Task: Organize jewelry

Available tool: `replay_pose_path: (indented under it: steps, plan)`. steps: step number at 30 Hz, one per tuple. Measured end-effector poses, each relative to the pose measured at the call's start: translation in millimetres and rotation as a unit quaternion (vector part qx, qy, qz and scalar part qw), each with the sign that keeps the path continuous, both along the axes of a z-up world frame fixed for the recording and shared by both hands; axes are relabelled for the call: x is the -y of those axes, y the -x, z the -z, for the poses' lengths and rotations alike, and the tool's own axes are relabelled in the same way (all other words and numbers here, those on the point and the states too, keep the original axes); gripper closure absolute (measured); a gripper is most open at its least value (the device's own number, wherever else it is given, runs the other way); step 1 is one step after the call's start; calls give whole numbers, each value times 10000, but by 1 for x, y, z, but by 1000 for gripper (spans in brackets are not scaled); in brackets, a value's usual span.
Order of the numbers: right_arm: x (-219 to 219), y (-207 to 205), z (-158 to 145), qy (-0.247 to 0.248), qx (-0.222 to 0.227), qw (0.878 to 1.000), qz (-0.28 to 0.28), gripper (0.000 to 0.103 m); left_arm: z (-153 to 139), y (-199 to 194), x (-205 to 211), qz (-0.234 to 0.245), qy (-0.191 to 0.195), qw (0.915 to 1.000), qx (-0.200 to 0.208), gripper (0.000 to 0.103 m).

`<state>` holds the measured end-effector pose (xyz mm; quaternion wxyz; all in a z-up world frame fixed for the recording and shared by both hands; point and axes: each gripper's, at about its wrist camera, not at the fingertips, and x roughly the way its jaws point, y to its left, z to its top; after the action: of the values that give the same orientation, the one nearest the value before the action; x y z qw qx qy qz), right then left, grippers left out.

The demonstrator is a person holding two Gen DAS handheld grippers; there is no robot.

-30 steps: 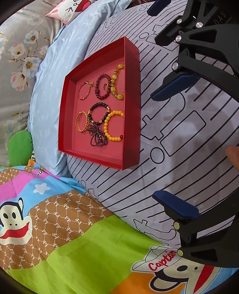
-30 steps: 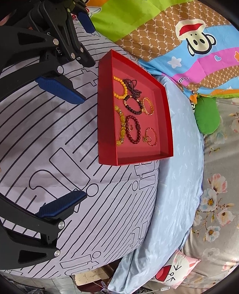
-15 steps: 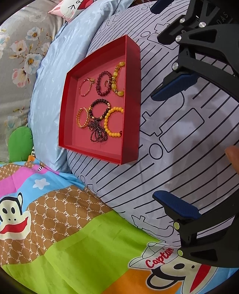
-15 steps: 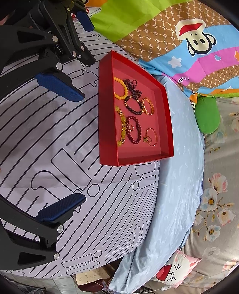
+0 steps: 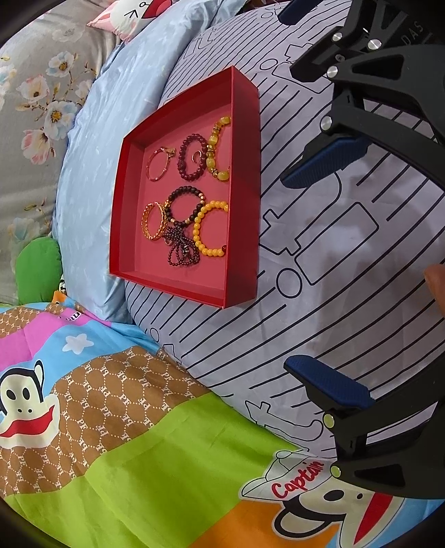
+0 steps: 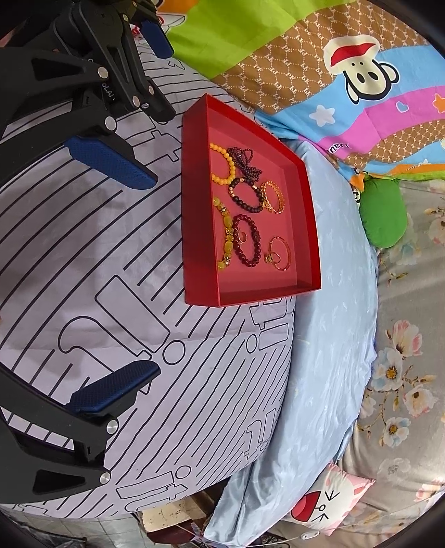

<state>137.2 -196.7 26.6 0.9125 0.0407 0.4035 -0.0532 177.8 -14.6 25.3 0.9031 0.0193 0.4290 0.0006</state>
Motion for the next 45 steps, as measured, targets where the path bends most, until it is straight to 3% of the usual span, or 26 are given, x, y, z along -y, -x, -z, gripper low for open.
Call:
replay_pose_path:
  steps: [45]
  plan:
    - [-9,1,1,98,29,9999,-42,6,2,0,-7,-113,2,9999,-36,10]
